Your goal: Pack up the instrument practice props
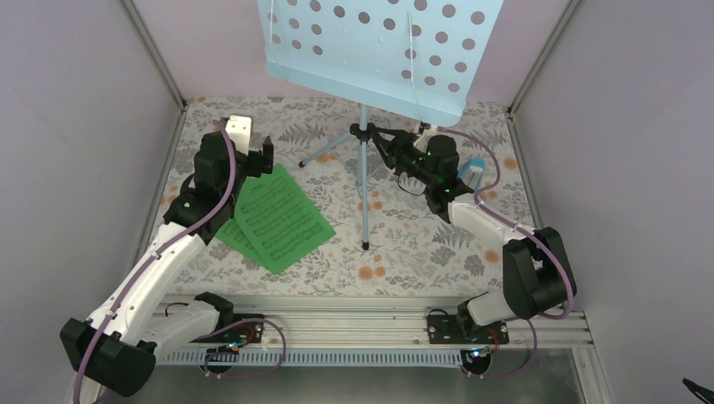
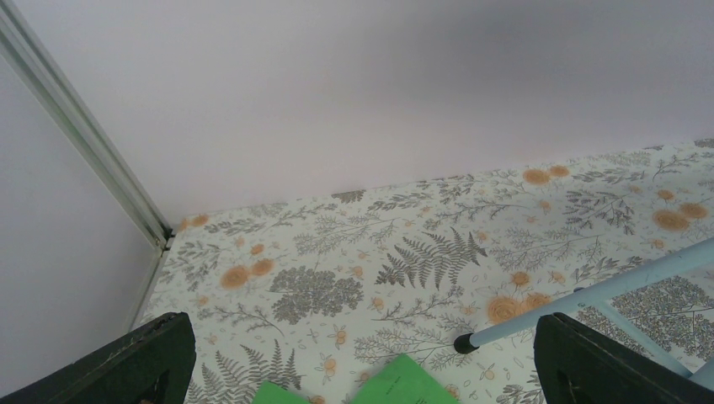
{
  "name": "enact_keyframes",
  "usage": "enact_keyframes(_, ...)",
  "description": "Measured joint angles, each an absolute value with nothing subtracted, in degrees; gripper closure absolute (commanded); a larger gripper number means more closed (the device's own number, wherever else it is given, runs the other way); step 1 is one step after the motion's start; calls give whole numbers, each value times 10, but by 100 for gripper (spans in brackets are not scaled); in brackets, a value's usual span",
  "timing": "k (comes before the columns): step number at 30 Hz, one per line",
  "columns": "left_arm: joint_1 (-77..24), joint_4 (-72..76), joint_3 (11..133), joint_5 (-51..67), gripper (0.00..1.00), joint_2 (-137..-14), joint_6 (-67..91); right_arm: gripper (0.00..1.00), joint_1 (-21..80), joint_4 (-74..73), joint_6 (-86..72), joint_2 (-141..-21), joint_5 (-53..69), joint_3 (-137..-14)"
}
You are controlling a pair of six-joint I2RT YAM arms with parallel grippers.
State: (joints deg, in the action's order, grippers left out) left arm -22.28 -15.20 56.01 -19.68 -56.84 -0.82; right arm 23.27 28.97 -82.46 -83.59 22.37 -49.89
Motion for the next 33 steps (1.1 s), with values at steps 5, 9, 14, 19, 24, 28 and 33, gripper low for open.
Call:
enact_keyframes(5,-223,-152,560,-197,0,-568,-8,79,240,311,-792,-834,200,-487)
enact_keyframes(9,-223,-152,560,-197,0,-568,-8,79,246,321,-753,-832,180,-481)
enact_keyframes(14,-223,-152,560,-196,0,-569,-8,79,255,331,-682,-827,152,-478)
enact_keyframes(19,-223,-152,560,-194,0,-571,-8,67,262,333,-623,-812,131,-471)
enact_keyframes(24,-223,-151,559,-159,1,-572,-9,41,267,320,-535,-780,127,-465)
enact_keyframes(28,-223,-136,553,-78,9,-569,13,35,270,300,-447,-741,126,-460)
enact_keyframes(33,-258,-27,479,43,22,-580,102,39,261,272,-353,-722,135,-460)
